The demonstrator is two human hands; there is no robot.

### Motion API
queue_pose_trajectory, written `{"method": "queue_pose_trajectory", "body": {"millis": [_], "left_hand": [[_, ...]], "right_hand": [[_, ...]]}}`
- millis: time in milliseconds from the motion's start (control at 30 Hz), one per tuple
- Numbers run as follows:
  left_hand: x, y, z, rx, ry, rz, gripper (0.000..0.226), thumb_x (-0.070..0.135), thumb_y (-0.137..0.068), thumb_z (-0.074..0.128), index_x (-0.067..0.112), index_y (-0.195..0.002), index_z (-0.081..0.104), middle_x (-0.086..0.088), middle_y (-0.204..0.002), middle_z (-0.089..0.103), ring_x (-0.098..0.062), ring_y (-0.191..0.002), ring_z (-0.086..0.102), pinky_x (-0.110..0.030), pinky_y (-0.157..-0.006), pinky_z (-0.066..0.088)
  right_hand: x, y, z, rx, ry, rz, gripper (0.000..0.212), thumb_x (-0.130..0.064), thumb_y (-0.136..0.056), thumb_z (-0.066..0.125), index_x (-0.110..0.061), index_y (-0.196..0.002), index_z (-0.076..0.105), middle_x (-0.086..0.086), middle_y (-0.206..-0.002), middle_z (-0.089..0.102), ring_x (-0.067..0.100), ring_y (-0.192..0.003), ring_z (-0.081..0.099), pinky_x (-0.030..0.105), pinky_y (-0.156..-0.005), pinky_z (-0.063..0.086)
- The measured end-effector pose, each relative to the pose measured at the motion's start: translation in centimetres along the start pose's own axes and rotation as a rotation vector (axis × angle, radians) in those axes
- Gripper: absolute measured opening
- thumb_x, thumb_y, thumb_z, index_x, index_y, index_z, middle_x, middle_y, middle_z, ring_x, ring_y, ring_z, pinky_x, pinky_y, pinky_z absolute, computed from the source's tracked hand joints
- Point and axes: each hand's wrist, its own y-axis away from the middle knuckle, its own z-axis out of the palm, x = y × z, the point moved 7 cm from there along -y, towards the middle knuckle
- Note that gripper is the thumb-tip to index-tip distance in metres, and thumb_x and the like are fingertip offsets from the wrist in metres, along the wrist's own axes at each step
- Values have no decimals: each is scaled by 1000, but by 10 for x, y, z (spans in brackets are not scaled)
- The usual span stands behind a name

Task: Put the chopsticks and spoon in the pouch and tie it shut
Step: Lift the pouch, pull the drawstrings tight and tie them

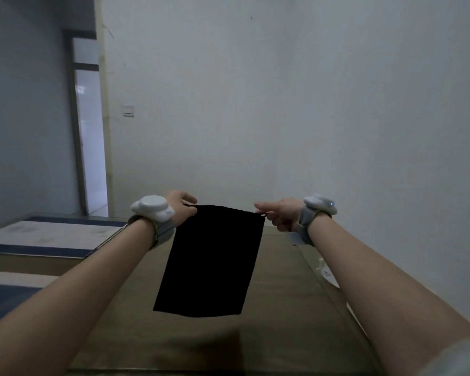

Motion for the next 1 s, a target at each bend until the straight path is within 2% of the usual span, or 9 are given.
{"method": "queue_pose_trajectory", "body": {"millis": [167,300,400,500,633,733,867,933,1000], "left_hand": [[-22,-3,6,-18,60,-9,31,22,-78,71,5,-104,71,-9,-85,68,-10,-60,59,-13,-52,50],[-27,-7,10,-85,52,20,27,21,-79,70,8,-102,74,-9,-89,73,-17,-73,66,-27,-77,55],[-24,-6,13,-144,-77,68,30,14,-81,65,9,-110,71,-8,-95,73,-20,-85,68,-25,-78,52],[-26,-3,13,-163,-138,59,27,3,-83,56,5,-106,72,-14,-80,72,-12,-61,63,-17,-60,50],[-32,3,9,-139,22,-77,25,-8,-87,50,-14,-107,63,-10,-62,60,-2,-29,52,-13,-41,46],[-31,8,5,-153,242,-211,20,-4,-94,38,-12,-101,56,-22,-76,58,-23,-46,56,-33,-53,51],[-43,10,-1,-92,433,-454,30,-3,-96,31,-5,-71,47,-19,-71,52,-29,-43,57,-30,-38,47],[-55,14,2,-105,496,-559,34,0,-97,32,-3,-66,43,-17,-60,59,-28,-51,63,-22,-28,42],[-65,16,9,-119,618,-608,35,5,-100,29,-2,-68,43,-15,-60,66,-23,-63,68,-17,-37,48]], "right_hand": [[6,-3,-15,141,302,-65,33,-21,-80,73,-2,-107,71,1,-55,47,12,-45,31,20,-40,29],[-6,0,-15,189,596,-65,30,-30,-84,66,-16,-110,72,6,-75,60,13,-52,41,26,-62,41],[-14,1,-10,248,838,-91,29,-33,-88,59,-20,-110,72,-2,-91,64,6,-58,51,18,-58,42],[-15,1,-8,330,1036,-75,33,-29,-89,51,-13,-111,71,0,-113,70,19,-101,66,25,-87,48],[-15,2,-8,351,1044,-101,33,-31,-90,52,-12,-107,73,2,-116,71,20,-103,64,24,-85,46],[-12,2,-13,366,1046,-57,39,-32,-94,48,-5,-116,67,10,-124,65,23,-106,60,20,-73,39],[4,6,-31,412,972,109,50,-30,-100,31,-6,-144,39,7,-154,34,20,-142,32,25,-112,26],[14,7,-41,393,916,176,46,-25,-100,32,-6,-140,42,4,-152,37,19,-140,35,26,-114,24],[24,12,-46,370,839,236,40,-20,-99,30,-8,-135,44,-1,-148,40,16,-136,38,23,-113,24]]}}
